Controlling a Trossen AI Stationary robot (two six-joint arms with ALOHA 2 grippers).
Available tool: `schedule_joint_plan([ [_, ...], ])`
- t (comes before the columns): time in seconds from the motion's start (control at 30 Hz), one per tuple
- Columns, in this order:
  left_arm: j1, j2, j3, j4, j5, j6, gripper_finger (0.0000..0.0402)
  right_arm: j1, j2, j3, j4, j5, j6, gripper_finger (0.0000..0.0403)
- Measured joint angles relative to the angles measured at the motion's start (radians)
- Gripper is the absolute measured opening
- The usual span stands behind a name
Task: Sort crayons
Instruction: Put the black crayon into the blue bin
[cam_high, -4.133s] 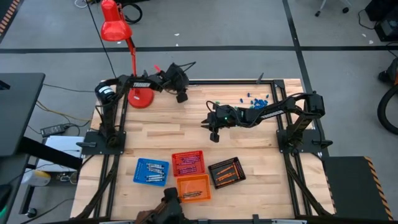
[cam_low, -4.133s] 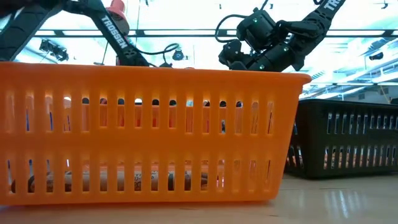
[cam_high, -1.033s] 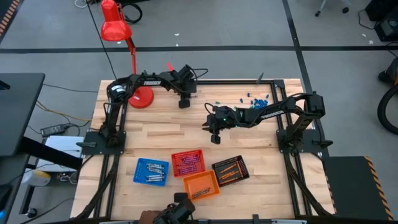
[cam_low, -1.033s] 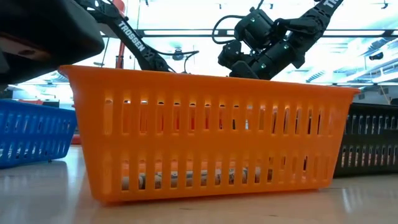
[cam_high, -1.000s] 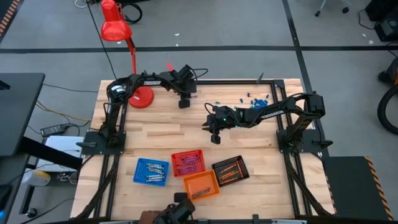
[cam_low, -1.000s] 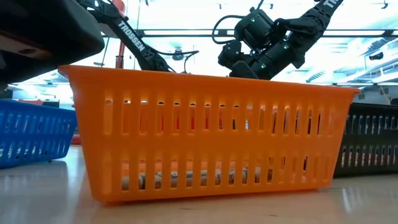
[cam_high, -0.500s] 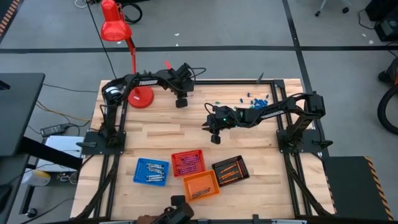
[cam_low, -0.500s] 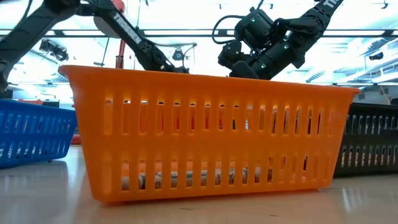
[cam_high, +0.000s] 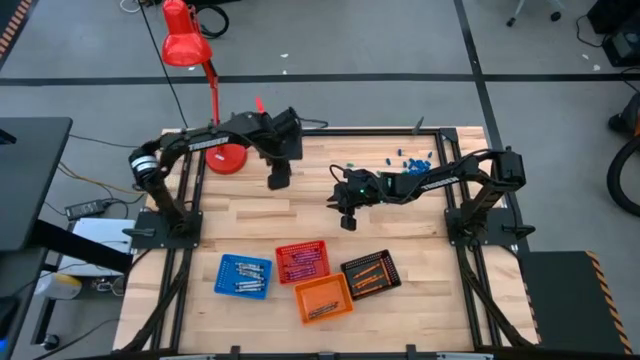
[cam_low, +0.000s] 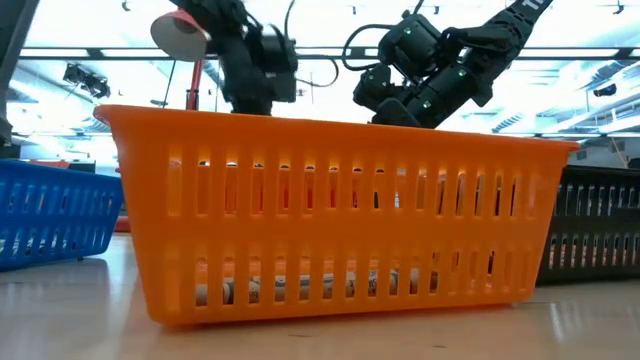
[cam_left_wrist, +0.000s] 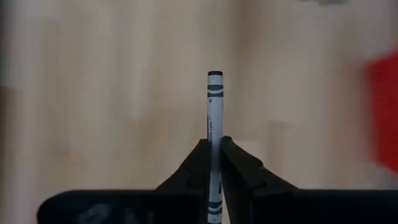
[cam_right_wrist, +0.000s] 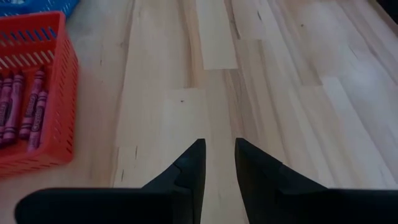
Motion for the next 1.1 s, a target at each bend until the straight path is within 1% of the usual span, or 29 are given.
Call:
schedule_joint_plan([
  [0.17, -0.101, -0.083, 0.000, -0.209, 0.165, -0.052, 0.0029, 0.000, 0.000, 0.000, -0.006, 0.001, -0.009, 0.0091],
  [0.27, -0.169, -0.110, 0.001, -0.324, 0.235, -0.077, 0.0030, 0.000, 0.000, 0.000, -0.003, 0.001, -0.018, 0.0091],
  [0.37, -0.244, -0.127, -0.006, -0.365, 0.281, -0.146, 0.0030, 0.000, 0.000, 0.000, 0.000, 0.009, -0.021, 0.0091],
  [0.43, -0.303, -0.141, -0.035, -0.359, 0.302, -0.189, 0.0030, 0.000, 0.000, 0.000, 0.000, 0.022, -0.022, 0.0091],
  [0.57, -0.419, -0.153, -0.132, -0.351, 0.307, -0.264, 0.0030, 0.000, 0.000, 0.000, 0.001, 0.025, -0.029, 0.0091],
  [0.77, -0.567, -0.152, -0.276, -0.278, 0.308, -0.418, 0.0030, -0.001, 0.000, 0.000, 0.027, 0.027, -0.048, 0.0091],
  [0.97, -0.654, -0.152, -0.379, -0.217, 0.306, -0.574, 0.0030, -0.010, 0.000, 0.000, 0.062, 0.027, -0.066, 0.0091],
  [1.1, -0.694, -0.152, -0.420, -0.127, 0.303, -0.649, 0.0030, -0.020, 0.000, 0.000, 0.072, 0.026, -0.073, 0.0091],
])
